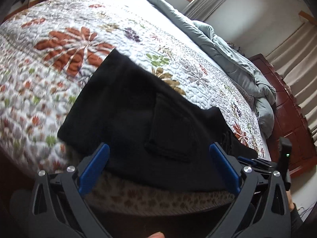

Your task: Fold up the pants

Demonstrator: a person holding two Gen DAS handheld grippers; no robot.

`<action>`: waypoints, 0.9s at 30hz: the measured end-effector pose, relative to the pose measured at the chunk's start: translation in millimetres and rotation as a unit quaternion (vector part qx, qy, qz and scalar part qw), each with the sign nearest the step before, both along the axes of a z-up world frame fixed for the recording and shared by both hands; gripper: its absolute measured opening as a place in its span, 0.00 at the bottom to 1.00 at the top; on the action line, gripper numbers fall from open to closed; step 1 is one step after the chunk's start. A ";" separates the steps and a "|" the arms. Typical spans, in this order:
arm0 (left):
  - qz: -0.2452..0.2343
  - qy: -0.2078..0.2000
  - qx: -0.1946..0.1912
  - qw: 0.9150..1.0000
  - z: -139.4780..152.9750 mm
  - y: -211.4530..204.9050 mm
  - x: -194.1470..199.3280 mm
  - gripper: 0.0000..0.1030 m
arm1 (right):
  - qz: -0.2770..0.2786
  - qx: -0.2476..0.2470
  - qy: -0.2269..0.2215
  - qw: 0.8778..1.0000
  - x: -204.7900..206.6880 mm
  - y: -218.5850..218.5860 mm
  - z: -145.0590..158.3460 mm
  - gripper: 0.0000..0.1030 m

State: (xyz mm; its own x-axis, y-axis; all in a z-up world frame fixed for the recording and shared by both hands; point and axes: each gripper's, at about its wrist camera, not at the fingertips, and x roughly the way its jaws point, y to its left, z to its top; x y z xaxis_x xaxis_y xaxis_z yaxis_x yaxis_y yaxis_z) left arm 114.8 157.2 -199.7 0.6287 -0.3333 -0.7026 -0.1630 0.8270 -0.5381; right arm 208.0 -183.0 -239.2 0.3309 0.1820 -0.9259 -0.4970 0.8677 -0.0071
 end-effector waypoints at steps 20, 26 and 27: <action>0.141 -0.026 -0.163 0.976 -14.1 36.9 -44.9 0.97 | 0.200 0.093 0.135 0.966 65.5 84.2 82.0 0.59; 0.193 0.017 -0.214 0.957 -34.5 54.2 -34.7 0.97 | 0.311 0.079 0.207 0.924 108.5 197.7 84.1 0.87; 0.199 0.023 -0.223 0.954 -38.7 56.7 -34.2 0.97 | 0.321 0.070 0.206 0.922 112.4 214.1 80.7 0.87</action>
State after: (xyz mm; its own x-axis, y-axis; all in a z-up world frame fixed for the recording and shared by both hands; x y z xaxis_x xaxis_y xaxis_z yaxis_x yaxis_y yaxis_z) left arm 80.6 213.9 -238.5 0.7403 -0.3455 -0.5767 -0.4484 0.3854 -0.8065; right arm 320.5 31.1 -158.4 -0.2619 0.3442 -0.9016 -0.8441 0.3711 0.3869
